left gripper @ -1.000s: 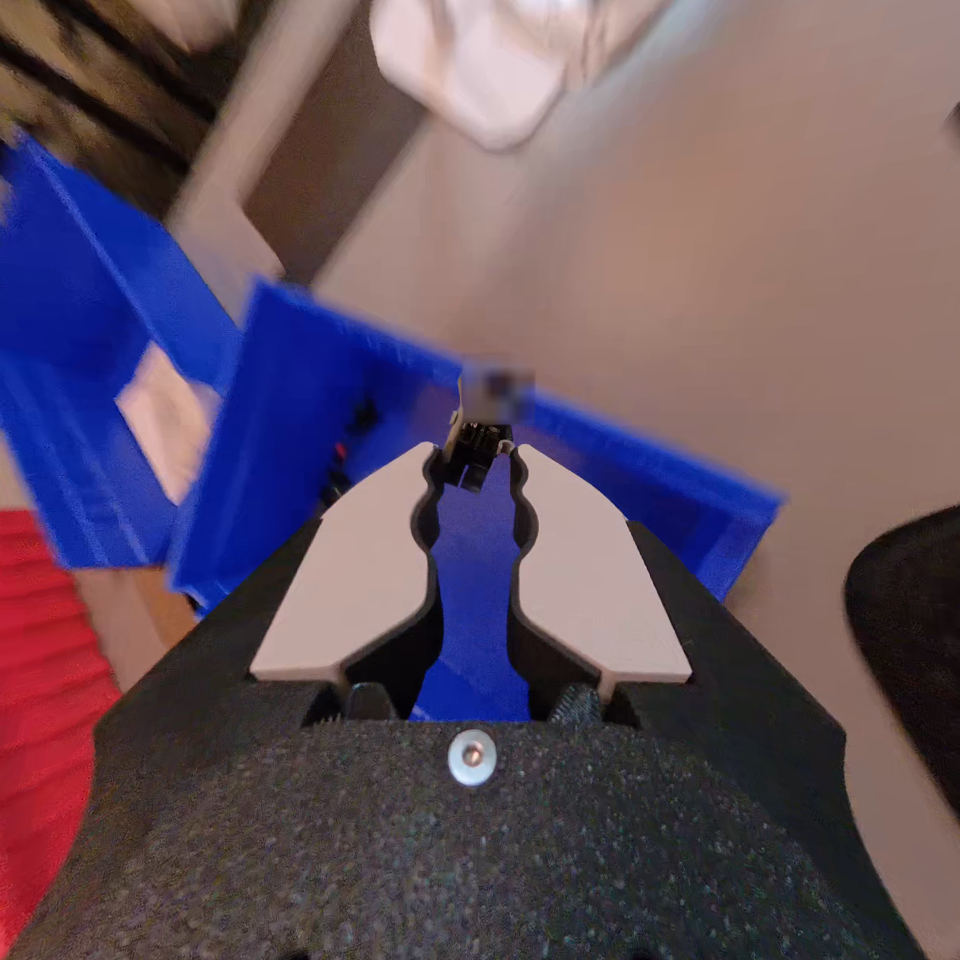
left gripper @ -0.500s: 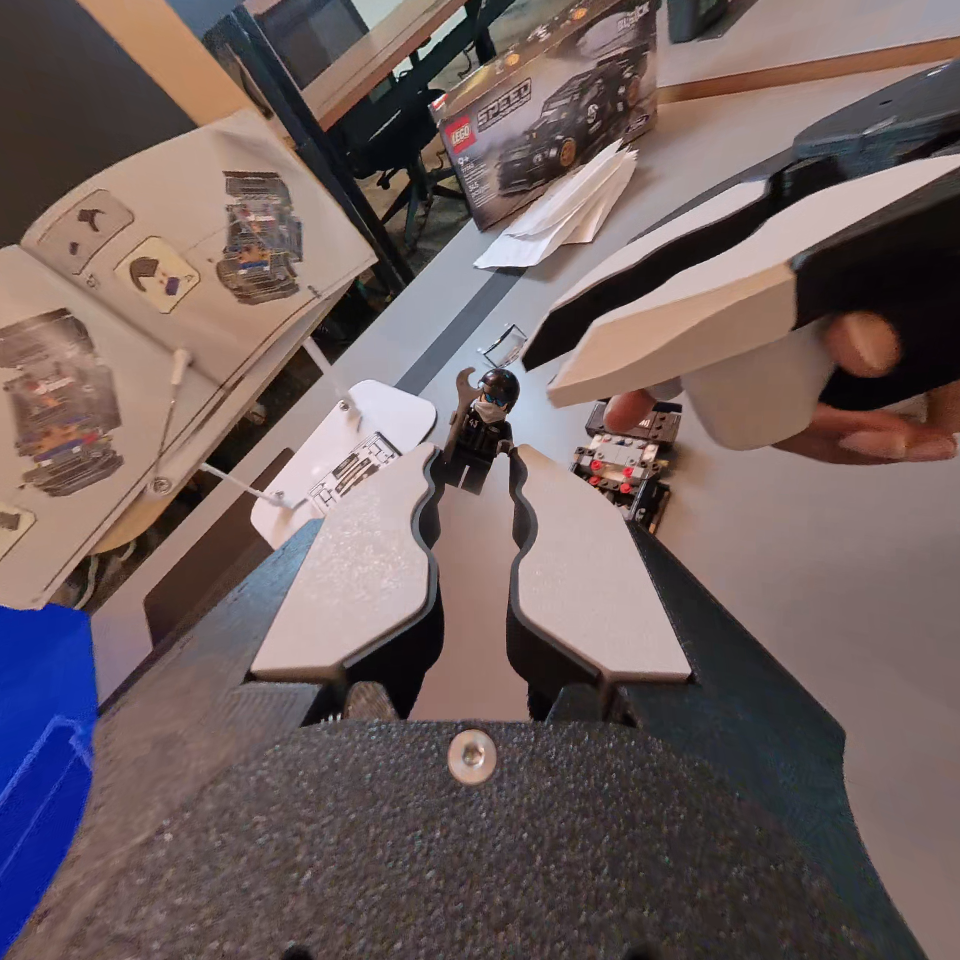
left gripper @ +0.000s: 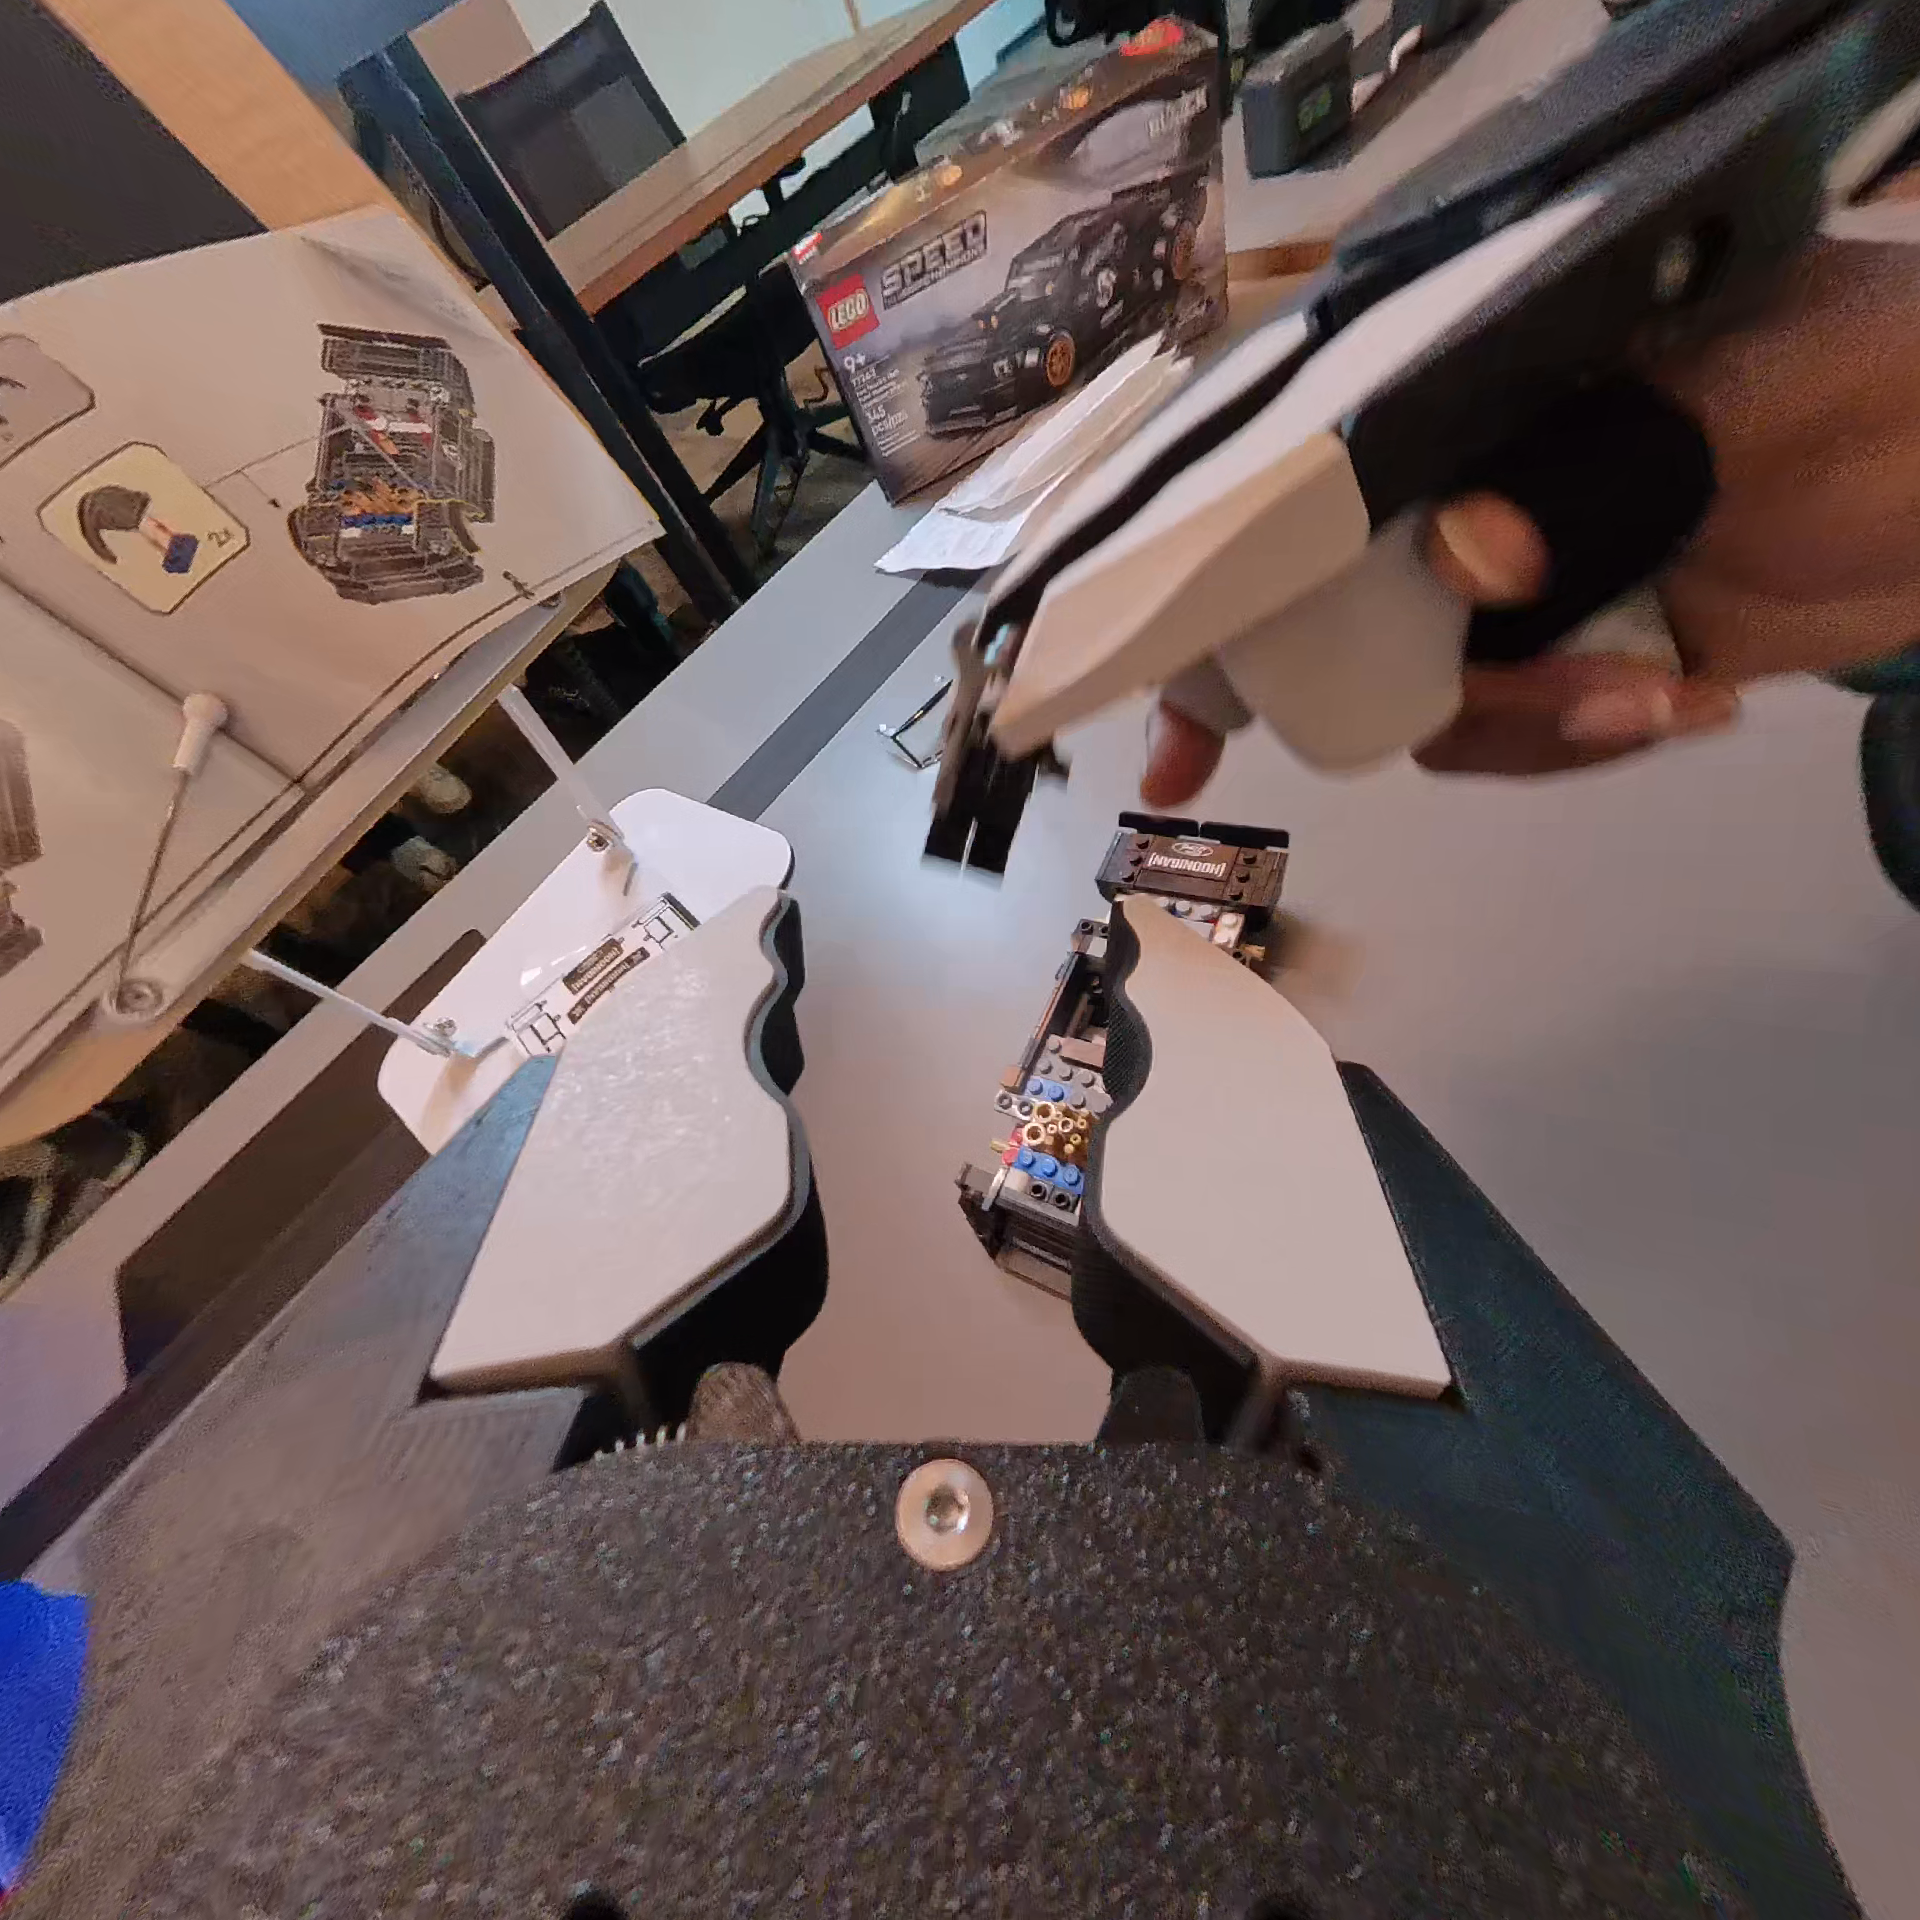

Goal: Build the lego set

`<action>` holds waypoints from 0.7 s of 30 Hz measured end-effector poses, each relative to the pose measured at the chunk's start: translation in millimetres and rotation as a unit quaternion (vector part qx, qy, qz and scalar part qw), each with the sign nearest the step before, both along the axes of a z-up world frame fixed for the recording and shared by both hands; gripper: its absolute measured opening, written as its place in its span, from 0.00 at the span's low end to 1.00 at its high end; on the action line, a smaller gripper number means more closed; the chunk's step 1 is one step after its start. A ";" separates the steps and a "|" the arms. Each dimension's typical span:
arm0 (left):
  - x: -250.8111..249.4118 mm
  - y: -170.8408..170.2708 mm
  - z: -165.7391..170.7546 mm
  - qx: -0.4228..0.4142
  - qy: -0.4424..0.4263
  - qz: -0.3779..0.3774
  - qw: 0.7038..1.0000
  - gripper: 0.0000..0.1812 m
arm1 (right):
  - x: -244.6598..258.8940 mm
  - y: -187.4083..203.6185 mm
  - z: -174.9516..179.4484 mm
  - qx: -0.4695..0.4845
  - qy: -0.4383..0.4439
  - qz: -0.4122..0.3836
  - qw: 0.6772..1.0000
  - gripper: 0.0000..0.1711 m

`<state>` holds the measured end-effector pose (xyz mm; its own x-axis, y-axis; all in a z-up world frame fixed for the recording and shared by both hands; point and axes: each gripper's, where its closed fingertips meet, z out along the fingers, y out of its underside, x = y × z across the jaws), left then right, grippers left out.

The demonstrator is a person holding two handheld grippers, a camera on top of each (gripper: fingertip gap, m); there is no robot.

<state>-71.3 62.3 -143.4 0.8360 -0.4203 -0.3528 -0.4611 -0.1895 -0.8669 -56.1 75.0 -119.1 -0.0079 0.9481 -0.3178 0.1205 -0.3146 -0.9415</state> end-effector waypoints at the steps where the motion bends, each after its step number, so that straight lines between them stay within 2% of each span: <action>1: -3.6 -3.9 2.6 0.004 -0.016 -0.002 1.000 0.30 | 7.8 13.4 -3.8 0.020 -0.035 0.005 0.999 0.09; 4: -28.9 -17.6 15.6 0.027 -0.059 0.020 0.998 0.23 | 38.7 80.8 -30.1 0.069 -0.168 -0.002 0.983 0.09; 6: -51.1 -26.5 22.4 0.038 -0.076 0.042 0.995 0.21 | 57.8 140.4 -50.5 0.085 -0.240 -0.023 0.967 0.09; 11: -99.8 -46.4 27.0 0.041 -0.111 0.094 0.989 0.20 | 78.1 247.0 -110.3 0.068 -0.354 -0.019 0.933 0.09; 14: -128.8 -63.1 27.8 0.049 -0.113 0.130 0.984 0.20 | 76.6 272.6 -133.7 0.036 -0.359 -0.008 0.933 0.09; 17: -158.3 -79.5 22.3 0.041 -0.121 0.162 0.978 0.19 | 78.2 276.4 -151.6 0.031 -0.370 0.014 0.928 0.09; 21: -190.9 -89.2 9.7 0.027 -0.134 0.196 0.971 0.19 | 77.8 273.9 -156.3 0.028 -0.368 0.030 0.929 0.09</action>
<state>-262.2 -26.9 -133.6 0.9928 -0.0384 -0.1139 -0.1199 -0.2553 -0.9594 21.7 348.9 -275.3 0.1394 0.9683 -0.2073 0.7541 -0.2395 -0.6115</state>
